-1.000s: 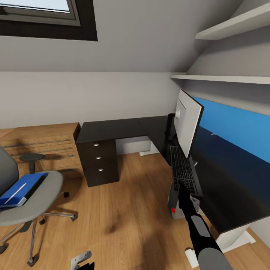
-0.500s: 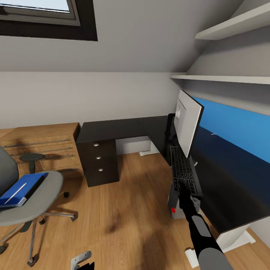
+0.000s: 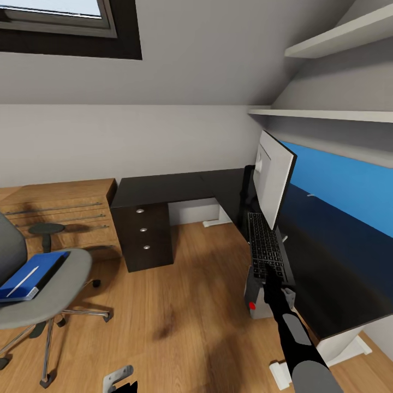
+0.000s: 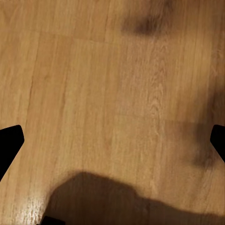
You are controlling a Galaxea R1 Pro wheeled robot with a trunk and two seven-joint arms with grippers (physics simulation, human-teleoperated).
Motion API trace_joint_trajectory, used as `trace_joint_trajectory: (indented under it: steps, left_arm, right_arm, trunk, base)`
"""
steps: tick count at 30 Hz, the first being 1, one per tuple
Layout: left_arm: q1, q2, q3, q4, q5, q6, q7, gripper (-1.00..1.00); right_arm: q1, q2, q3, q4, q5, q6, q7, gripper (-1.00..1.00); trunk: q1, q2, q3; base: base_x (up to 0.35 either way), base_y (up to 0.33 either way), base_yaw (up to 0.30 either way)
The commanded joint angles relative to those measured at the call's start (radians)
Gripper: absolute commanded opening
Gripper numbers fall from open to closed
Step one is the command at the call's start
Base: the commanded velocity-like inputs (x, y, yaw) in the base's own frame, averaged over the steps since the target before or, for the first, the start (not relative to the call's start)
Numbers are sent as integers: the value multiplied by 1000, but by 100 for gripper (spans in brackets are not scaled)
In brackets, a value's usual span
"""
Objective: In the bedroom, organize the workspace by keeping the computer under the desk, ensuring the monitor is on the desk, placing the keyboard on the desk next to the monitor, placing the mouse on the desk next to the keyboard, moving the folder from the swivel chair onto the desk next to the mouse, stacking the notebook on top of the folder with the pen on top of the notebook, and positioning the swivel chair next to the desk.
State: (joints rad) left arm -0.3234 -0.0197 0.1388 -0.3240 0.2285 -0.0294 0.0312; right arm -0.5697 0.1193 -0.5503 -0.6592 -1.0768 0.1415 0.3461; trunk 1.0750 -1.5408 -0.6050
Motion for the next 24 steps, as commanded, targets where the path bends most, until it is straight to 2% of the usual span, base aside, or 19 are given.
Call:
trace_joint_trajectory:
  steps: [1, 16, 17, 24]
  left_arm:
    - [0, 0, -1, 0, 9, -3, 2, 100]
    - [0, 0, -1, 0, 9, -3, 2, 100]
    - [0, 0, -1, 0, 9, -3, 2, 100]
    - [0, 0, -1, 0, 9, -3, 2, 100]
  right_arm:
    - [-1, 1, -6, 0, -10, 10, 4, 100]
    - [-1, 0, -5, 0, -11, 12, 2, 100]
    - [-1, 0, -5, 0, -11, 12, 2, -100]
    - [-1, 1, -5, 0, -11, 12, 2, -100]
  trunk:
    - [0, 0, -1]
    - [0, 0, -1]
    - [0, 0, -1]
    - [0, 0, -1]
  base:
    - [0, 0, 0]
    - [0, 0, 0]
    - [0, 0, 0]
    - [0, 0, 0]
